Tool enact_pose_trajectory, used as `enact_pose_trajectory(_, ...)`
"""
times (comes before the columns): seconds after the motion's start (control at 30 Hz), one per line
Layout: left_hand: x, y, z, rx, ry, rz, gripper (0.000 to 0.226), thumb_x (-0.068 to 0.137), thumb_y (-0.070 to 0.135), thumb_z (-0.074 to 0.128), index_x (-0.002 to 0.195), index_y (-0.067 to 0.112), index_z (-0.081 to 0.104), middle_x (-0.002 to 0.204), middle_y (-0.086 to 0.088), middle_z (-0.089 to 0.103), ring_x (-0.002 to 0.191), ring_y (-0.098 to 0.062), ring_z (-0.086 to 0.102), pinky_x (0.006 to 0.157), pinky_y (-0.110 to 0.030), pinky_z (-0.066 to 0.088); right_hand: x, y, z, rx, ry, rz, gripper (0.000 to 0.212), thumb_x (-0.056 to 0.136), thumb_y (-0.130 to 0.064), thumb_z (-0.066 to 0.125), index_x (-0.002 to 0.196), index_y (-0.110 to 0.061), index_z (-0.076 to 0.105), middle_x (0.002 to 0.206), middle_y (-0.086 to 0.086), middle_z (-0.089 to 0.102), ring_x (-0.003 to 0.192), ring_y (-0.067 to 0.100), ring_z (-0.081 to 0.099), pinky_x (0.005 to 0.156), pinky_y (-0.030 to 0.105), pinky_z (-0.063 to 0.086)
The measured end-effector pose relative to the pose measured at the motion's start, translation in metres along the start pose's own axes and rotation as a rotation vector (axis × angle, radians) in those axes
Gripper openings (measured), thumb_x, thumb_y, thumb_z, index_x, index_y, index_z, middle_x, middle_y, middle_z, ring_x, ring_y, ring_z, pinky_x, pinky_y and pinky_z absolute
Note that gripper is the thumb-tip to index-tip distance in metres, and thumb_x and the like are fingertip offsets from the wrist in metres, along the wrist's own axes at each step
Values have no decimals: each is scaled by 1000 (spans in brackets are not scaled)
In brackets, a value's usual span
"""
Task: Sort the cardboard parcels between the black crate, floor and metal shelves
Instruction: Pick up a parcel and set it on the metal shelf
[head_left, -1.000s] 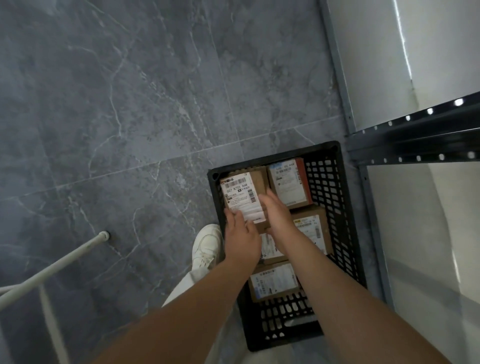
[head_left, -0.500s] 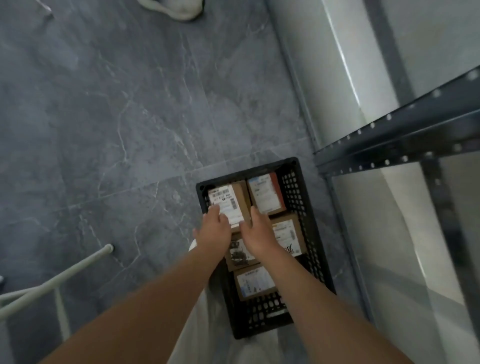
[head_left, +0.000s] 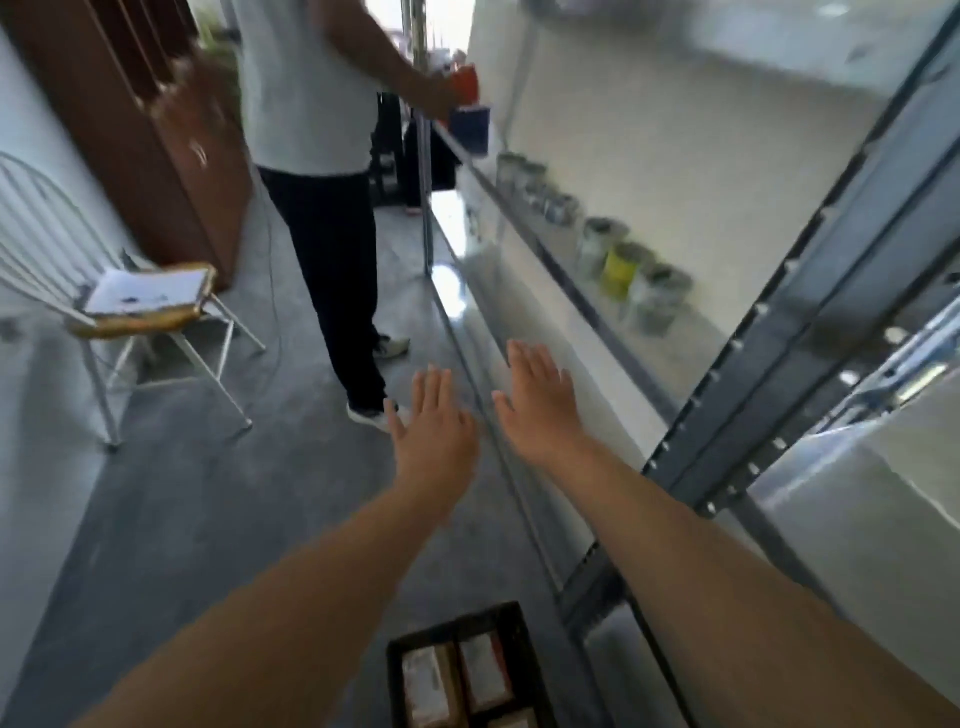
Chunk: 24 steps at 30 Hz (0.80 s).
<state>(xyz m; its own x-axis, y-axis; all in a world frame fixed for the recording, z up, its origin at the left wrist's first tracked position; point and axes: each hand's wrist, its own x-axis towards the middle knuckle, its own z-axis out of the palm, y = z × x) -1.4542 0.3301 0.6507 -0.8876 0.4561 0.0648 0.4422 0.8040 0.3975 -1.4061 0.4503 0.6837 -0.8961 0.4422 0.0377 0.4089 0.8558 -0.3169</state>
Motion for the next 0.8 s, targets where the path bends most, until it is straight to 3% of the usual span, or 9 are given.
enact_pose_trajectory(0.07,4,37,-74,-2,143,83,58,103,30,26,156,18,6,164,4,-2,150,-10,-6,121,-49,-3,-10,-20,-75,-37,135,-40,67,103,-34,36,157,-13,1,165,2,-2,152,18,-5,121,47,0)
enact_pose_trajectory(0.17,2,83,-171,-13,341,179,59,104,34,21,156,18,0,164,5,-7,149,-8,-10,122,-47,-4,-24,-48,-165,-136,189,-118,70,104,-37,31,156,-15,-10,164,0,-13,150,17,-14,121,46,-7)
enact_pose_trajectory(0.33,5,121,-276,16,597,300,60,103,36,17,156,19,-5,164,5,-10,150,-11,-12,121,-48,-4,-35,-90,-278,-109,462,-85,66,105,-40,25,156,-16,-9,164,-1,-12,150,15,-15,121,47,-8)
enact_pose_trajectory(0.5,21,129,-338,11,669,413,60,103,38,18,156,19,-3,163,4,-10,150,-12,-12,121,-48,-9,-41,-111,-340,-196,599,-59,66,104,-38,26,156,-17,-9,164,-2,-14,149,13,-17,120,47,-12)
enact_pose_trajectory(0.67,30,120,-361,107,679,557,62,102,40,12,155,19,-10,163,4,-17,149,-12,-16,121,-50,-5,-38,-128,-361,-188,654,89,67,104,-40,25,156,-19,-12,163,-3,-18,148,13,-21,120,47,-14)
enact_pose_trajectory(0.8,42,121,-380,40,679,599,61,102,42,10,155,20,-11,162,4,-17,149,-13,-17,120,-51,-7,-35,-151,-372,-215,699,124,67,104,-40,26,156,-18,-11,163,-2,-17,149,13,-20,120,46,-14)
